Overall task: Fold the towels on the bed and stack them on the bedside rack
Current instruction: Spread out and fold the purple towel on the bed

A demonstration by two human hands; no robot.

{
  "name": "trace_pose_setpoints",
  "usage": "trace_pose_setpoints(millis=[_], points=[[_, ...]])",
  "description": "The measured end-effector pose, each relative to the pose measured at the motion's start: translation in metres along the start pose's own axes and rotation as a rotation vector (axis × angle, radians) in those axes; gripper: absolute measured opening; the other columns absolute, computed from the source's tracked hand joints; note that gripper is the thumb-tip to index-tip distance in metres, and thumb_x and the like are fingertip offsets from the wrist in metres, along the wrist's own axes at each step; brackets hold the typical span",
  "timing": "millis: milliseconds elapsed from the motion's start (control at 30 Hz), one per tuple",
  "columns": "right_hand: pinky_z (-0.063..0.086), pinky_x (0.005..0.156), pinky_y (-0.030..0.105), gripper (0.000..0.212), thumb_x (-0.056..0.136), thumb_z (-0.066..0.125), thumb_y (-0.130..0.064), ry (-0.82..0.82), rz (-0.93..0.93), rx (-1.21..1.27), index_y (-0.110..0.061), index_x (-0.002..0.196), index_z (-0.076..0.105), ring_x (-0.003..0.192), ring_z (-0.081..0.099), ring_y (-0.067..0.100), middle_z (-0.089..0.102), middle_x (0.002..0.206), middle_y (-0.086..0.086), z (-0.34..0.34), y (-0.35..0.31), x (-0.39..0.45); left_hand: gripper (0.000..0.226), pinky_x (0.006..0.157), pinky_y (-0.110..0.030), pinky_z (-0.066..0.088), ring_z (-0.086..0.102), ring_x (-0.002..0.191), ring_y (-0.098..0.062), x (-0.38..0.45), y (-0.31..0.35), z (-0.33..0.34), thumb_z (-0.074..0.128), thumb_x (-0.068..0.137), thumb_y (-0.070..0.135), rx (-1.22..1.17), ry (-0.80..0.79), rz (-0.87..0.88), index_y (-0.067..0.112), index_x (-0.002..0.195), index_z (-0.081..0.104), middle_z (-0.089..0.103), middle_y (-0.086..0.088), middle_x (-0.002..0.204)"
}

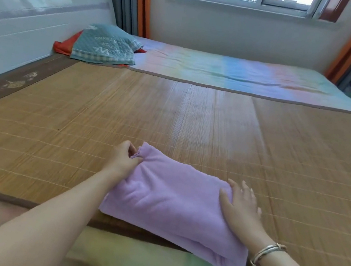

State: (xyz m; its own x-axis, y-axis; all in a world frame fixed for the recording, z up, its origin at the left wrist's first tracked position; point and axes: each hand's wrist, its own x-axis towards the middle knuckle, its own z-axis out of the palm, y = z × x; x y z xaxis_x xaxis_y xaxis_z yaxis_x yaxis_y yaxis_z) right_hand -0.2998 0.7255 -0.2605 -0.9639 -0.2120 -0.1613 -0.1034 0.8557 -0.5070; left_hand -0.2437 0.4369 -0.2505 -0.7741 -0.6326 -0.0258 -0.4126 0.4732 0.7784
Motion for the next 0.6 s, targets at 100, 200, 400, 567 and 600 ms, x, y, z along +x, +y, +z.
trace_pose_setpoints(millis=[100, 200, 400, 567, 600], points=[[0.01, 0.114, 0.057, 0.07, 0.092, 0.029, -0.063, -0.003, 0.04, 0.006, -0.034, 0.151, 0.006, 0.148, -0.003, 0.023, -0.007, 0.161, -0.005, 0.012, 0.005, -0.013, 0.018, 0.062, -0.033, 0.04, 0.055, 0.074, -0.025, -0.003, -0.013, -0.004, 0.059, 0.09, 0.024, 0.265, 0.03, -0.014, 0.014, 0.077, 0.052, 0.06, -0.001, 0.076], [0.02, 0.114, 0.052, 0.084, 0.087, 0.036, -0.067, 0.073, 0.077, 0.051, -0.027, 0.152, -0.001, 0.147, 0.006, 0.026, -0.006, 0.161, 0.0, 0.015, 0.01, -0.023, 0.024, 0.057, -0.032, 0.036, 0.055, 0.071, -0.023, -0.017, -0.022, 0.0, 0.045, 0.096, 0.032, 0.432, 0.078, -0.018, 0.018, 0.079, 0.054, 0.065, -0.003, 0.082], [0.032, 0.109, 0.047, 0.113, 0.065, 0.069, -0.067, 0.065, 0.386, 0.506, -0.01, 0.144, 0.012, 0.135, 0.035, 0.034, 0.031, 0.147, 0.016, 0.011, 0.018, -0.022, 0.1, 0.086, -0.039, 0.045, 0.06, 0.104, -0.03, -0.025, -0.024, -0.014, 0.043, 0.066, 0.088, 0.157, -0.221, -0.389, 0.006, 0.123, 0.052, 0.062, -0.011, 0.118], [0.044, 0.09, 0.037, 0.114, 0.056, 0.076, -0.066, -0.229, 0.576, 0.748, -0.008, 0.139, 0.024, 0.116, 0.054, 0.033, 0.049, 0.131, 0.017, 0.001, 0.016, -0.033, 0.1, 0.1, -0.037, 0.043, 0.06, 0.111, -0.027, -0.04, -0.027, -0.02, 0.063, 0.055, 0.083, 0.075, -0.426, -0.454, 0.013, 0.127, 0.058, 0.064, -0.009, 0.123], [0.047, 0.092, 0.037, 0.118, 0.048, 0.079, -0.067, -0.28, 0.558, 0.758, -0.01, 0.139, 0.03, 0.112, 0.057, 0.03, 0.053, 0.128, 0.014, -0.003, 0.015, -0.036, 0.09, 0.097, -0.035, 0.044, 0.06, 0.109, -0.027, -0.043, -0.028, -0.021, 0.066, 0.062, 0.076, 0.04, -0.421, -0.447, 0.012, 0.124, 0.06, 0.064, -0.01, 0.121]])
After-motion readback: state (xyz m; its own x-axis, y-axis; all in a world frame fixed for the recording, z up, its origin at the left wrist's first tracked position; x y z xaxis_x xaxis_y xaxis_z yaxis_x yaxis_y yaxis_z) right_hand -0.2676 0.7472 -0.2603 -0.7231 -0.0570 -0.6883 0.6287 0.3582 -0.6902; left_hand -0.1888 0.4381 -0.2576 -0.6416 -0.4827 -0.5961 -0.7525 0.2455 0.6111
